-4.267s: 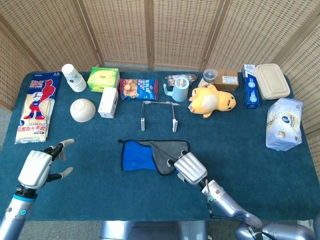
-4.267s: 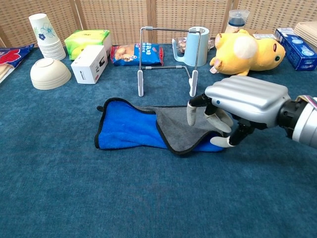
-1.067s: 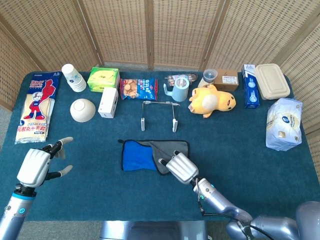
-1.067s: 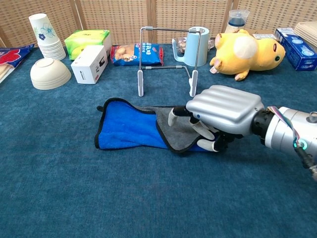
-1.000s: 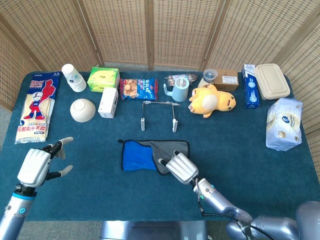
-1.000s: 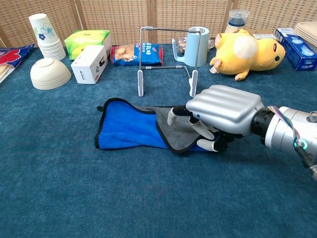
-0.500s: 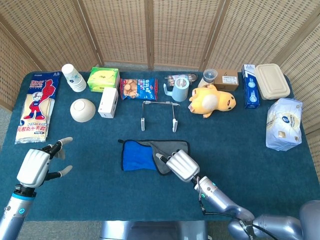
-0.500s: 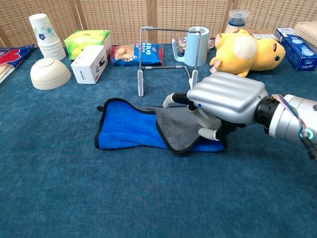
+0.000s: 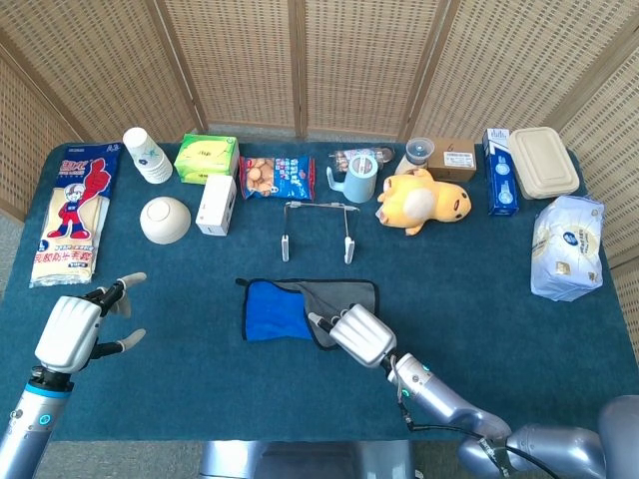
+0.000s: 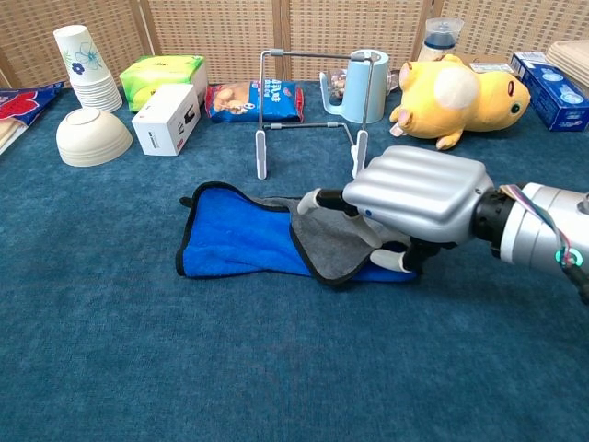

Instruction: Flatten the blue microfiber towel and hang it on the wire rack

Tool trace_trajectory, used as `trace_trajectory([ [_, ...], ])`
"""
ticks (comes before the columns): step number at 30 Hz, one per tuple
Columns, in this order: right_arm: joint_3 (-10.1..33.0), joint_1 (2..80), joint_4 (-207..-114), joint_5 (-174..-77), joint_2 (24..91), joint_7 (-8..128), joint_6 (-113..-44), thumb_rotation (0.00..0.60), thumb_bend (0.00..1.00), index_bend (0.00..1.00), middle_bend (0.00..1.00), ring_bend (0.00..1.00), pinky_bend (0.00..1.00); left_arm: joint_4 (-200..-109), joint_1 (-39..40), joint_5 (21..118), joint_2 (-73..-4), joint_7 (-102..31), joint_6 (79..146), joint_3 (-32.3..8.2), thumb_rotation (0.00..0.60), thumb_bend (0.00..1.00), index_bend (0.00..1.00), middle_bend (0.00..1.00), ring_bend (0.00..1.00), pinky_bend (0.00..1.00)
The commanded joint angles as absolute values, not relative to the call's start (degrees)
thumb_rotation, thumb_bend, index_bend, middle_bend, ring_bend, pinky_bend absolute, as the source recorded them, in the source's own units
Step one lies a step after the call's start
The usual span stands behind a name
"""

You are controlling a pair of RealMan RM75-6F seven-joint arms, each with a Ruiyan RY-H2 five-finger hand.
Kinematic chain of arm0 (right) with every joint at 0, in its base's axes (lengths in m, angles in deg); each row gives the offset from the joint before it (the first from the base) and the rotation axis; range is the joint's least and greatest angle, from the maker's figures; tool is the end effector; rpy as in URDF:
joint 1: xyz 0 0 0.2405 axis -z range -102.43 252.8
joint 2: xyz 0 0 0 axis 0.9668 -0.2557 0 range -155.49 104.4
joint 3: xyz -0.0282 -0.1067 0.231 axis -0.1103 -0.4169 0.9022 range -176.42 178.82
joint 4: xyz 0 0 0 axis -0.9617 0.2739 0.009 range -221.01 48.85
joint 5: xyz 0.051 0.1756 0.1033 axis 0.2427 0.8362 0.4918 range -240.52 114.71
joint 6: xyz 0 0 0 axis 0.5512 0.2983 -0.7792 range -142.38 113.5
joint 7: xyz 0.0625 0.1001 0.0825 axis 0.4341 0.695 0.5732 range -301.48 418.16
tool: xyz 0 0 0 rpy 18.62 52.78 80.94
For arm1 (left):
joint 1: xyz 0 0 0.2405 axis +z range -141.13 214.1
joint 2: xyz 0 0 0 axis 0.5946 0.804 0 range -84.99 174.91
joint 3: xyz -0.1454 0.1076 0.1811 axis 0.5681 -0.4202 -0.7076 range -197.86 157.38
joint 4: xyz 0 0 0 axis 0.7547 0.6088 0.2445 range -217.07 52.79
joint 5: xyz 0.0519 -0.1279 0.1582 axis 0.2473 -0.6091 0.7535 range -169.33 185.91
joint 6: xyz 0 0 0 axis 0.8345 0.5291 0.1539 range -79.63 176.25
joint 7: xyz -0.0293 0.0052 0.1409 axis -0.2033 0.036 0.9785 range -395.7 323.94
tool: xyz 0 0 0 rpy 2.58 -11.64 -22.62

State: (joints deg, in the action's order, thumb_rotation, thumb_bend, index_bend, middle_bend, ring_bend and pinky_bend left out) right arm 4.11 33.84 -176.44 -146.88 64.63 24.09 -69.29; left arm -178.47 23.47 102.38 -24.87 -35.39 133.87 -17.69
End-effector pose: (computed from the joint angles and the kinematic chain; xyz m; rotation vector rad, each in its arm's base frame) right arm -0.1123 -0.2745 -0.0469 2.2496 -0.4143 0.9108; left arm -0.2393 0.2122 0.1178 -1.5429 -0.8678 -1.2134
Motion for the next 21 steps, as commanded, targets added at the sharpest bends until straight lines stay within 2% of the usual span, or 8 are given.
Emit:
trace_trajectory([
  [1, 4.28, 33.81, -176.39, -146.88, 64.68, 24.35, -69.56, 0.600, 0.37, 0.19, 0.61, 0.64, 0.66, -178.48, 23.49, 102.34, -24.88, -35.46, 133.85, -17.71, 0.600, 0.24, 0.23, 0.64, 0.59, 1.00],
  [3, 4.29, 33.88, -176.48, -146.52, 64.59, 24.41, -69.53, 0.600, 0.37, 0.25, 0.66, 0.65, 0.66, -178.43, 23.50, 102.31, -24.94, -35.50, 133.89, -17.70, 0.600, 0.24, 0.23, 0.64, 0.59, 1.00],
  [6, 4.21, 33.99, -176.73, -145.82, 64.47, 24.01, -69.38, 0.600, 0.37, 0.29, 0.71, 0.66, 0.66, -178.30, 23.46, 102.30, -25.14, -35.58, 133.84, -17.69, 0.600, 0.24, 0.23, 0.64, 0.59, 1.00],
  [13, 4.27, 34.06, -177.41, -144.23, 64.33, 23.39, -69.00, 0.600, 0.37, 0.26, 0.76, 0.66, 0.65, -178.25, 23.38, 102.35, -25.26, -35.46, 133.84, -17.65, 0.600, 0.24, 0.23, 0.64, 0.59, 1.00],
  [17, 4.10, 33.98, -177.42, -144.02, 64.30, 23.54, -68.74, 0.600, 0.37, 0.35, 0.77, 0.67, 0.65, -178.26, 23.42, 102.32, -25.23, -35.39, 133.90, -17.64, 0.600, 0.24, 0.23, 0.64, 0.59, 1.00],
  [21, 3.79, 33.73, -177.31, -143.80, 64.18, 23.60, -68.03, 0.600, 0.37, 0.36, 0.78, 0.67, 0.65, -178.24, 23.43, 102.25, -25.25, -35.40, 133.85, -17.66, 0.600, 0.24, 0.23, 0.64, 0.59, 1.00],
])
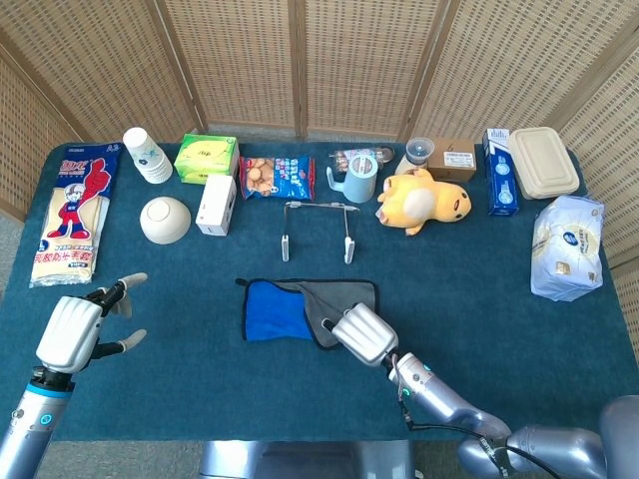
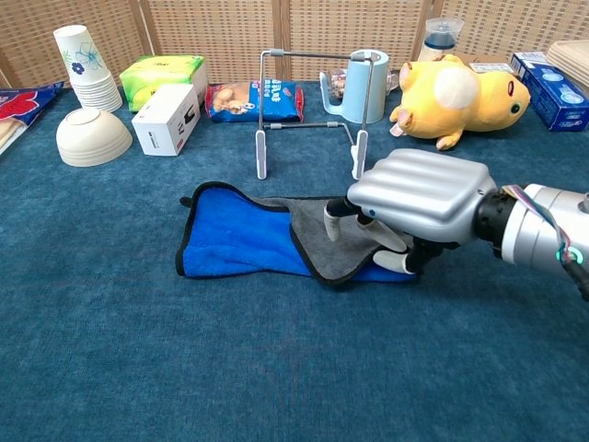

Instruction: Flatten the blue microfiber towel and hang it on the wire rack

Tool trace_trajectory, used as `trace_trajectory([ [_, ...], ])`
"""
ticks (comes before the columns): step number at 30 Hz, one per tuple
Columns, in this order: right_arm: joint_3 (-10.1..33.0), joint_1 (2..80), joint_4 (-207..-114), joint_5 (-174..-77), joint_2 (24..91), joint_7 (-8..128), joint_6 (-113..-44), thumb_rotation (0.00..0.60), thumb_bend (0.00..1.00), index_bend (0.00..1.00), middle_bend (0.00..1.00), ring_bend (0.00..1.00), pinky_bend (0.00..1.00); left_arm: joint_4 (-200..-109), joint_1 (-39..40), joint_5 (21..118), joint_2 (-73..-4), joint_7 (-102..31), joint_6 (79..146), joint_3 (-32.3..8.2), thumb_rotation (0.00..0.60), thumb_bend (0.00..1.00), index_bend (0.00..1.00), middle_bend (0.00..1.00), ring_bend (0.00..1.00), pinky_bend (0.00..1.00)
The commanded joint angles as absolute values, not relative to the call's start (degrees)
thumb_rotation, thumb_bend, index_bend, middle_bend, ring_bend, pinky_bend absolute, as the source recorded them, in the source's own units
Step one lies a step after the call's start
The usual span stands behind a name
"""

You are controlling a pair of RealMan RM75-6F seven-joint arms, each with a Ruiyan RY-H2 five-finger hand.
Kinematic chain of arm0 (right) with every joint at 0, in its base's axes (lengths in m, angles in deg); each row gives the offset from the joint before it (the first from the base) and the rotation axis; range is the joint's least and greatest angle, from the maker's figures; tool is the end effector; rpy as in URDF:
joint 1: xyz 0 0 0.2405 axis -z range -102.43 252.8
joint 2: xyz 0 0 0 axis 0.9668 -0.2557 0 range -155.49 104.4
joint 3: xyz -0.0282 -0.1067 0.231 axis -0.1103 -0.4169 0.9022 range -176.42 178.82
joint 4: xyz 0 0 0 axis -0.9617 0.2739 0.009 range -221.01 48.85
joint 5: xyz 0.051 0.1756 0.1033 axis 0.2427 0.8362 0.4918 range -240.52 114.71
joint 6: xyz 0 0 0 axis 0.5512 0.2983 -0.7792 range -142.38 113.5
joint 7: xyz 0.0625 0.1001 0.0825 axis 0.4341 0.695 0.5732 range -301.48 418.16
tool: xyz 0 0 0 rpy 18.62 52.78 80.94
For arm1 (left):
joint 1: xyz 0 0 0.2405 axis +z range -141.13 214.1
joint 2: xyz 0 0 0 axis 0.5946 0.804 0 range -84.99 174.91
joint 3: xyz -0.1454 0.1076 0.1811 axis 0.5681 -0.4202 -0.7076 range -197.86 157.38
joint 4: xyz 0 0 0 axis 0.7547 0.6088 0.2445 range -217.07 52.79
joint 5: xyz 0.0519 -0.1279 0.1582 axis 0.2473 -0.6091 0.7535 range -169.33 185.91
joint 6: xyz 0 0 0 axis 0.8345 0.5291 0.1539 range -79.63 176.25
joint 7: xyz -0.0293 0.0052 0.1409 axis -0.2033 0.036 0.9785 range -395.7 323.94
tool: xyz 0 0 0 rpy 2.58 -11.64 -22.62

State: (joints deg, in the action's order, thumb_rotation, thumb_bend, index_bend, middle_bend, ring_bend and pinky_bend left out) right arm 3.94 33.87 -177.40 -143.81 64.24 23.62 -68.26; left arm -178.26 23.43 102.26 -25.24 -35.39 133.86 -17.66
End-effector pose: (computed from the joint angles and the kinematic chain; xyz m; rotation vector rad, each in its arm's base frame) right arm -0.1167 -0.2741 -0.0480 2.2529 -0.4749 0.8752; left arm -0.2394 0.2126 0.1162 -1.5404 -0.8705 -1.2151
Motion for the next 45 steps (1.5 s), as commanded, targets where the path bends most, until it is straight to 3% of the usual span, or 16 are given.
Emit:
trace_trajectory([
  [1, 3.72, 33.68, -177.24, -143.86, 64.16, 23.56, -67.96, 0.600, 0.37, 0.36, 0.78, 0.67, 0.65, -178.24, 23.42, 102.25, -25.26, -35.41, 133.85, -17.66, 0.600, 0.24, 0.23, 0.64, 0.59, 1.00],
  [31, 1.97, 34.19, -178.79, -142.97, 61.45, 21.60, -68.21, 0.600, 0.38, 0.24, 0.73, 0.63, 0.62, -178.23, 22.59, 102.30, -25.87, -35.57, 133.13, -17.31, 0.600, 0.24, 0.23, 0.64, 0.59, 1.00],
  [45, 1.73, 34.06, -175.14, -145.44, 64.23, 24.20, -68.76, 0.600, 0.38, 0.17, 0.71, 0.61, 0.62, -178.69, 22.93, 102.14, -25.32, -35.59, 133.71, -17.33, 0.600, 0.24, 0.23, 0.64, 0.59, 1.00],
])
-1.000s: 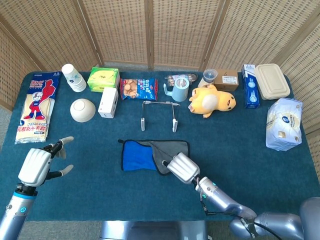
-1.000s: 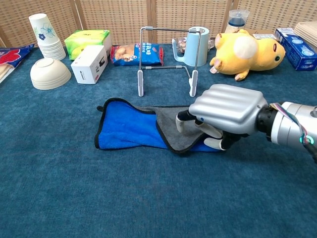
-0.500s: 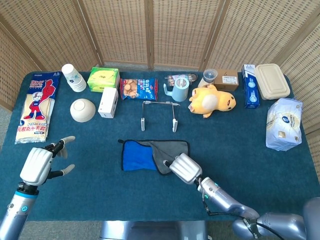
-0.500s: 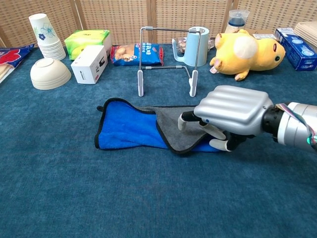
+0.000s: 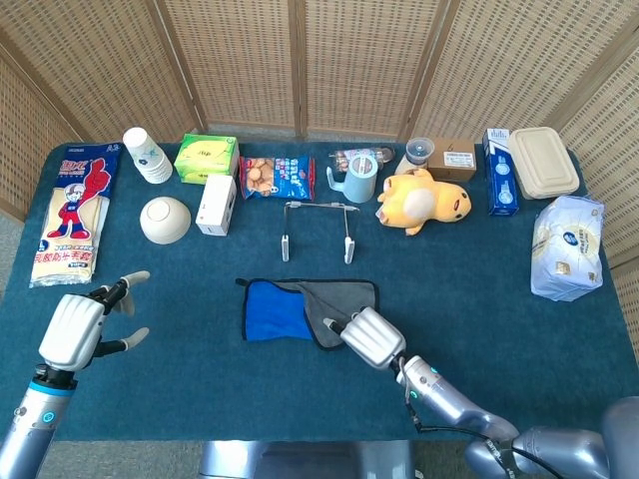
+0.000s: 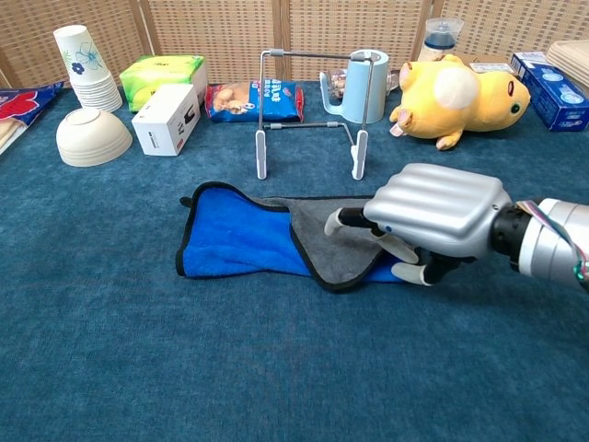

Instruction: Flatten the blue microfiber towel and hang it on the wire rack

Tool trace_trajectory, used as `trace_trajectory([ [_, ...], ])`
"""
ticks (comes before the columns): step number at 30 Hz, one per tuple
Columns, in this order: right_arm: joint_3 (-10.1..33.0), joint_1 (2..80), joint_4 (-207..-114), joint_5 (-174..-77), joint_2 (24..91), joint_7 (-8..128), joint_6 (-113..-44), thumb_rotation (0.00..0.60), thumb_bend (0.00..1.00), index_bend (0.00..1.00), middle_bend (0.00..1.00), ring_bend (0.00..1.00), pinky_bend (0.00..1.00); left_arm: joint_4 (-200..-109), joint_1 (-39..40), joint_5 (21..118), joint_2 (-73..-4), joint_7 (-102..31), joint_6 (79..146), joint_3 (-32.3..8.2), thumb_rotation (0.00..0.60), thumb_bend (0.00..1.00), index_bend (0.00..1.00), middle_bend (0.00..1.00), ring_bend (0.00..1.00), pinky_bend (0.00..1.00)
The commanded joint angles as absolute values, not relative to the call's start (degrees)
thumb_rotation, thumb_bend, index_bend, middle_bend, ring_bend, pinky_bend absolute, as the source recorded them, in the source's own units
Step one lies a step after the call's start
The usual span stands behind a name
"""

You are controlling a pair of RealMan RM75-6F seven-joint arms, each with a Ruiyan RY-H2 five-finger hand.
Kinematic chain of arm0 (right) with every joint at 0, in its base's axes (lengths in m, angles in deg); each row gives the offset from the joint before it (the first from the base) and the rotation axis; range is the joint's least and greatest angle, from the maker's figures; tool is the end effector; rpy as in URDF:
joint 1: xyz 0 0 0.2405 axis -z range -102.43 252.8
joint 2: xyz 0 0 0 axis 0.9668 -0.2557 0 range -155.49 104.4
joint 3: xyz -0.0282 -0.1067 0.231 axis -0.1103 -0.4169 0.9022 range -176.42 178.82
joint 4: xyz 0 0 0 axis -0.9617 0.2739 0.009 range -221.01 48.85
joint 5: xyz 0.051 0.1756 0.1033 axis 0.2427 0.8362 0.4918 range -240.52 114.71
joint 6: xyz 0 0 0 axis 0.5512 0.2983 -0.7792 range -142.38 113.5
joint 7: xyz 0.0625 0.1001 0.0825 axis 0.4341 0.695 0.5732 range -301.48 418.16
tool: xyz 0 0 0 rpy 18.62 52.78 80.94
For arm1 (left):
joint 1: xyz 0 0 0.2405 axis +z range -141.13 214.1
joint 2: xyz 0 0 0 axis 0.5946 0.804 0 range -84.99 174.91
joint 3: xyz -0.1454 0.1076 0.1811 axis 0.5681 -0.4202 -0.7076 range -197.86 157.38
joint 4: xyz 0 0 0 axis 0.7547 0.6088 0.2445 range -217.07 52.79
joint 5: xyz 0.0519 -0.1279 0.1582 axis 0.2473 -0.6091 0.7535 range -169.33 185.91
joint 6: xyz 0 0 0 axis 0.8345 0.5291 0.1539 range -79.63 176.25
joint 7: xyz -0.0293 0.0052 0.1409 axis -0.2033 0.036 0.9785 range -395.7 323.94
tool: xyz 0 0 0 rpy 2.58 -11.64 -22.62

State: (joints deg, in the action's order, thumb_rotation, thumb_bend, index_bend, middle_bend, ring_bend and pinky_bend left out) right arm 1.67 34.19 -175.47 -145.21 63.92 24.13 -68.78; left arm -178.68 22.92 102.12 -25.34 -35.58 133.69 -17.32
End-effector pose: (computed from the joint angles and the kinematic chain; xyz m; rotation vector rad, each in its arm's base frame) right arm -0.1318 -0.2714 -0.0497 2.2728 -0.4406 0.8290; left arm -0.2356 0.2155 0.1160 -1.5391 -0.8733 -1.2318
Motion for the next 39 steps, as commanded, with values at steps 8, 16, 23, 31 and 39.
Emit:
trace_trajectory([
  [8, 2.30, 33.62, -174.44, -145.64, 65.08, 24.14, -68.60, 0.600, 0.48, 0.23, 0.71, 0.61, 0.62, -178.69, 23.06, 102.26, -25.14, -35.89, 133.98, -17.38, 0.600, 0.24, 0.23, 0.64, 0.59, 1.00],
  [16, 2.23, 33.75, -174.86, -145.83, 64.61, 23.63, -68.86, 0.600, 0.48, 0.38, 0.70, 0.61, 0.62, -178.50, 22.97, 102.36, -25.41, -36.31, 133.96, -17.39, 0.600, 0.24, 0.23, 0.64, 0.59, 1.00],
  [23, 2.39, 33.77, -174.63, -145.72, 64.96, 23.70, -68.91, 0.600, 0.47, 0.47, 0.70, 0.61, 0.62, -178.65, 23.02, 102.47, -25.27, -36.25, 134.15, -17.36, 0.600, 0.24, 0.23, 0.64, 0.59, 1.00],
  [31, 3.32, 34.17, -175.26, -144.83, 64.17, 23.66, -69.89, 0.600, 0.46, 0.60, 0.70, 0.62, 0.62, -178.47, 23.38, 102.65, -25.35, -36.51, 134.73, -17.53, 0.600, 0.24, 0.24, 0.64, 0.59, 1.00],
  [39, 4.52, 34.86, -177.37, -144.12, 61.64, 24.20, -71.63, 0.600, 0.45, 0.56, 0.64, 0.58, 0.59, -178.43, 23.43, 102.91, -25.41, -36.63, 135.02, -17.48, 0.600, 0.24, 0.24, 0.64, 0.59, 1.00],
])
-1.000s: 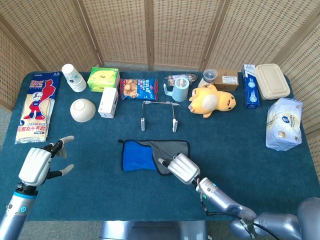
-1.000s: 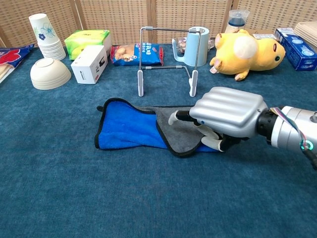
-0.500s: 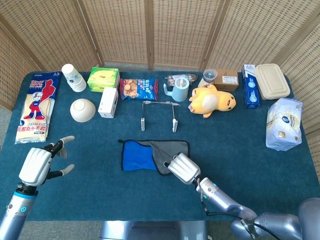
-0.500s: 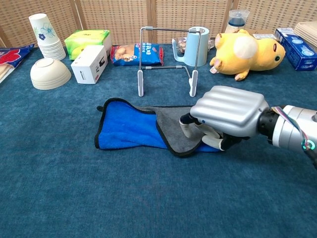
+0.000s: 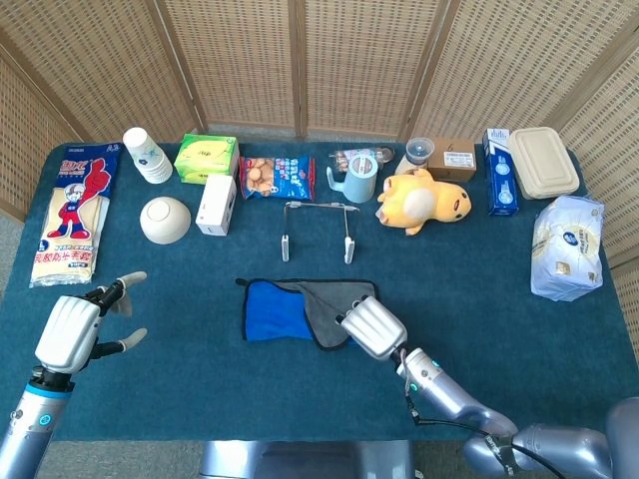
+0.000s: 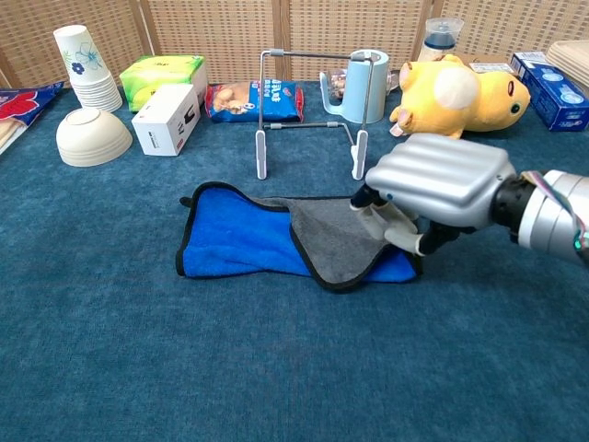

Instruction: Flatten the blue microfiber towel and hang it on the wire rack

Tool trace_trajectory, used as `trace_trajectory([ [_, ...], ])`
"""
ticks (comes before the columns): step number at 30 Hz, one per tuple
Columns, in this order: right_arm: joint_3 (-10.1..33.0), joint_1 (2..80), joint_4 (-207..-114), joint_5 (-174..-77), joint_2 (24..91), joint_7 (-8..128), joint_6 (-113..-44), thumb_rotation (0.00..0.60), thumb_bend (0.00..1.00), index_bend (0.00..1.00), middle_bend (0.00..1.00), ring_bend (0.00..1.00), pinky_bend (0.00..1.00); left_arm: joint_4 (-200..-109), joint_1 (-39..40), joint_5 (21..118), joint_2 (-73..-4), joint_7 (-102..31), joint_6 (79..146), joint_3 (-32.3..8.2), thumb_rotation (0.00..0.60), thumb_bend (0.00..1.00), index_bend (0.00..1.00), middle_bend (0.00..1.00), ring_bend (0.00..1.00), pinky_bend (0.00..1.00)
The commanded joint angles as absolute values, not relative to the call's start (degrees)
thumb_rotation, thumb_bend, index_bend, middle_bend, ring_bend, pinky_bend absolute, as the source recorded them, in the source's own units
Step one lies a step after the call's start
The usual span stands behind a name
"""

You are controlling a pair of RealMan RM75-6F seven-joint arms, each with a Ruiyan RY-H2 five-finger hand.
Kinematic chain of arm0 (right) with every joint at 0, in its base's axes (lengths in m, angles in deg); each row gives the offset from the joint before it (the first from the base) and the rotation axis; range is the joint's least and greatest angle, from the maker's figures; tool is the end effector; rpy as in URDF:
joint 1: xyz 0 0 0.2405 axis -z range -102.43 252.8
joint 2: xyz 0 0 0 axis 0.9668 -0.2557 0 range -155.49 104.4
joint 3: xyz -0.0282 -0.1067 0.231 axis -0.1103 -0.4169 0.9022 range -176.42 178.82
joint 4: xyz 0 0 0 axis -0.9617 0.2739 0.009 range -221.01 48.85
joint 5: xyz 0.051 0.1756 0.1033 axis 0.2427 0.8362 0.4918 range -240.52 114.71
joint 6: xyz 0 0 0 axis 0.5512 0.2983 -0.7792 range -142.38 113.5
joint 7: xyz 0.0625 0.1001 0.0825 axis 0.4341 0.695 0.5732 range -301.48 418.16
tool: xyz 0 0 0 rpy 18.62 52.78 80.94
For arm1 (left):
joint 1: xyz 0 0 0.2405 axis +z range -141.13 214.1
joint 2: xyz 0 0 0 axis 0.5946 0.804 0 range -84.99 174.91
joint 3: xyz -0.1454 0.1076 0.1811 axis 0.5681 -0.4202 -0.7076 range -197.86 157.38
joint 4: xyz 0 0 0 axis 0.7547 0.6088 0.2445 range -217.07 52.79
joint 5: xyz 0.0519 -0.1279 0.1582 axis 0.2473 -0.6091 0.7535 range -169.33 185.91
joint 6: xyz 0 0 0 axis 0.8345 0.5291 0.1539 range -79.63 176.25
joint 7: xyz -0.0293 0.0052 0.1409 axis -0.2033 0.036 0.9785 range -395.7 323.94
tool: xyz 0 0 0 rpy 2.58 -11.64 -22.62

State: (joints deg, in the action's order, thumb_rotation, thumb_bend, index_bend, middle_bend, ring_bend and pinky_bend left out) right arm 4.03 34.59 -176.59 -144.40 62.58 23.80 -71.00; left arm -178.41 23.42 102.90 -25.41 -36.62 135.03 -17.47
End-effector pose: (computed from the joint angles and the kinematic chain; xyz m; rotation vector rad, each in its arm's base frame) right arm -0.1263 -0.2834 -0.0337 2.1898 -0.4416 0.8713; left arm -0.2360 0.2125 0.1183 -1.5252 -0.8714 -1.2572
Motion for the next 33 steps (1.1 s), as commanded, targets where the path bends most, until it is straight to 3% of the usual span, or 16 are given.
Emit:
trace_trajectory([
  [1, 4.74, 35.03, -177.83, -143.95, 61.05, 24.60, -71.92, 0.600, 0.45, 0.55, 0.63, 0.57, 0.59, -178.44, 23.43, 102.93, -25.42, -36.62, 134.99, -17.52, 0.600, 0.24, 0.24, 0.64, 0.59, 1.00],
  [7, 5.36, 35.70, -180.55, -142.75, 58.07, 27.16, -72.22, 0.600, 0.42, 0.45, 0.53, 0.49, 0.53, -178.49, 23.39, 103.09, -25.53, -36.59, 134.98, -17.55, 0.600, 0.24, 0.24, 0.64, 0.59, 1.00],
  [13, 5.08, 36.35, -183.44, -140.84, 54.83, 28.35, -71.43, 0.600, 0.42, 0.38, 0.42, 0.39, 0.40, -178.62, 23.26, 103.22, -25.65, -36.45, 134.78, -17.60, 0.600, 0.24, 0.24, 0.64, 0.59, 1.00],
  [19, 4.21, 36.58, -185.89, -138.07, 52.05, 28.05, -69.46, 0.600, 0.41, 0.30, 0.30, 0.23, 0.18, -178.88, 23.18, 103.31, -25.73, -36.17, 134.72, -17.56, 0.600, 0.24, 0.24, 0.64, 0.59, 1.00],
  [23, 4.09, 36.61, -187.02, -137.30, 50.52, 28.46, -69.00, 0.600, 0.38, 0.18, 0.19, 0.07, 0.02, -179.08, 23.25, 103.33, -25.69, -35.97, 134.85, -17.55, 0.600, 0.24, 0.24, 0.64, 0.59, 1.00],
  [26, 4.19, 36.90, -187.86, -136.86, 49.23, 29.95, -68.97, 0.600, 0.34, 0.11, 0.13, 0.01, 0.00, -179.29, 23.25, 103.36, -25.71, -35.79, 134.87, -17.54, 0.600, 0.24, 0.24, 0.64, 0.59, 1.00],
  [33, 3.92, 37.92, -188.37, -137.71, 46.80, 33.44, -69.76, 0.600, 0.23, 0.01, 0.00, 0.00, 0.00, -179.55, 23.15, 103.44, -25.90, -35.20, 134.65, -17.60, 0.600, 0.24, 0.24, 0.64, 0.59, 1.00],
])
